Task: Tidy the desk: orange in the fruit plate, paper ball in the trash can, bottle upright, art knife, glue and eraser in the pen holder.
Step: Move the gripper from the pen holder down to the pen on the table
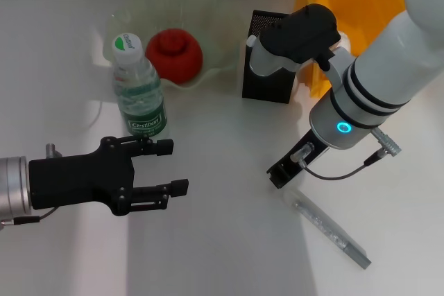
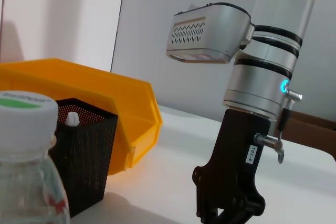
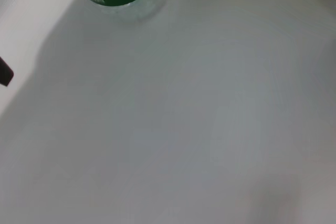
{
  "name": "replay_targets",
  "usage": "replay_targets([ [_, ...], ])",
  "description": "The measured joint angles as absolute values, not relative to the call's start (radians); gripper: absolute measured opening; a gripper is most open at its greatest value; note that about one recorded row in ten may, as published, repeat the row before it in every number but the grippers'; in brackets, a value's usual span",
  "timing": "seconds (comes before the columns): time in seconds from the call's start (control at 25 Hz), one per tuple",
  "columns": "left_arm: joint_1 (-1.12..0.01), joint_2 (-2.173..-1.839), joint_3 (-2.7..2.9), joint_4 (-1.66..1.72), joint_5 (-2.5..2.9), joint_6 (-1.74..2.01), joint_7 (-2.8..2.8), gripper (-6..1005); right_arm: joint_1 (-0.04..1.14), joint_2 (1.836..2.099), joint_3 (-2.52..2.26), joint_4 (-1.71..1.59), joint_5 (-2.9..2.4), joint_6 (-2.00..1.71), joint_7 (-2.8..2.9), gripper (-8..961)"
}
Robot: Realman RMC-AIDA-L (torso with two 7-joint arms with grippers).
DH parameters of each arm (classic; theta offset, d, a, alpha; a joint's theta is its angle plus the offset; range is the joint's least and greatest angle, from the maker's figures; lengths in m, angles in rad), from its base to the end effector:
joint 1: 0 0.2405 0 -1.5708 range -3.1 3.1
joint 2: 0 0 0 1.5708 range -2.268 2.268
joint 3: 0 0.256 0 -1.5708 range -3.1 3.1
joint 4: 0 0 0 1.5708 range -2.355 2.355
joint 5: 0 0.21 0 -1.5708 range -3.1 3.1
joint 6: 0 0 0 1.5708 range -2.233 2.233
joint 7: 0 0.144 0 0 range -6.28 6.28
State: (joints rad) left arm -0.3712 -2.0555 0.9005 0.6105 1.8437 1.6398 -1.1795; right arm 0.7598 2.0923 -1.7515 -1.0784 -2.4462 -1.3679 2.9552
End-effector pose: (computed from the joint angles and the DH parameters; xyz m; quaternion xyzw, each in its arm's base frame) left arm -0.2851 0.2730 -0.0158 -0.9490 -0.1632 -0.2563 0.0841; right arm 0.1526 0.3389 -0.0928 -0.8843 0.4006 -0.2082 0.1187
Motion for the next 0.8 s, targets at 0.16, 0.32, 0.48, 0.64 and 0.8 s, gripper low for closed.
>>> replay_targets([
  [0.16,-0.371,-2.055,0.900,0.610,1.844,1.640,-1.180,754,0.753,2.091,-1.746,-1.094,-2.449,-1.368,2.954,10],
  [0.32,-0.370,-2.055,0.900,0.611,1.842,1.640,-1.180,754,0.731,2.085,-1.735,-1.144,-2.451,-1.375,2.947,1],
  [0.48,-0.368,-2.055,0.899,0.611,1.839,1.641,-1.180,754,0.688,2.082,-1.696,-1.259,-2.474,-1.432,2.933,43],
  [0.64,-0.368,-2.054,0.895,0.611,1.839,1.640,-1.180,754,0.635,2.087,-1.685,-1.412,-2.571,-1.553,2.949,86],
  [0.8,-0.369,-2.054,0.890,0.611,1.839,1.640,-1.180,754,0.604,2.089,-1.691,-1.450,-2.578,-1.603,2.953,179],
])
